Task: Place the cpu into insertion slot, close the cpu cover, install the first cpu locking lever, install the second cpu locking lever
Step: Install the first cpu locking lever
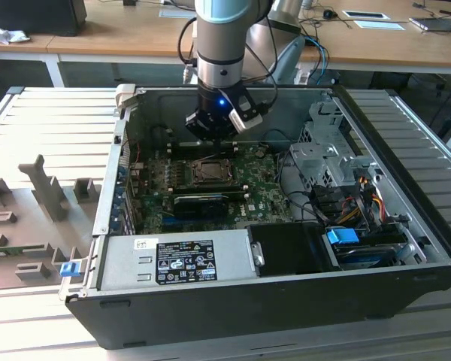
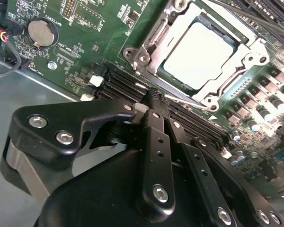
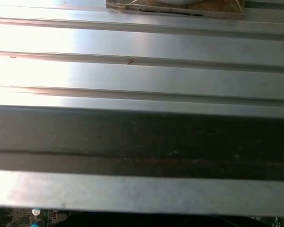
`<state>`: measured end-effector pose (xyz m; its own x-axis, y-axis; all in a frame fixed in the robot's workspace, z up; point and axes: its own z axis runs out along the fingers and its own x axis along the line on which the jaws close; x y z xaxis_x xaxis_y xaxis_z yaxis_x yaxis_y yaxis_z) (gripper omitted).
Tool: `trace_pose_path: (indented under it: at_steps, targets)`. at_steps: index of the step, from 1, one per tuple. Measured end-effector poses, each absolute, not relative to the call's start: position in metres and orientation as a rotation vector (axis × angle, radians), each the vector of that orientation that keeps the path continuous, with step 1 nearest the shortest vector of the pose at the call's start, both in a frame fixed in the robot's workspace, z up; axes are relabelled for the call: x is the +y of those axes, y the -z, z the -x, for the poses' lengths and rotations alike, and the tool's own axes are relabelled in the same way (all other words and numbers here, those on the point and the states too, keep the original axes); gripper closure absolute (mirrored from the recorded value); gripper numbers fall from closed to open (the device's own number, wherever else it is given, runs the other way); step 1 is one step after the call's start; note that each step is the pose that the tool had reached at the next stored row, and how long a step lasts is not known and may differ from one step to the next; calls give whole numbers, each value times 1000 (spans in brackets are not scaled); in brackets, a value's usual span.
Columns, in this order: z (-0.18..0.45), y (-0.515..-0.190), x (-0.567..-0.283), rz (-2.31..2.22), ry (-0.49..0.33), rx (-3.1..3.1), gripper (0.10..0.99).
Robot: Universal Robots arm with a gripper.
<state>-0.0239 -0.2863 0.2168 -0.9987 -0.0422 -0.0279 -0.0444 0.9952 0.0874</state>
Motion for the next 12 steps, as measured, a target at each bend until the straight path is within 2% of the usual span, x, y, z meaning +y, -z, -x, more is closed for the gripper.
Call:
trace_pose_path:
  at_steps: [12]
  targets:
    - [22,-214,-286,68,-137,3112,980]
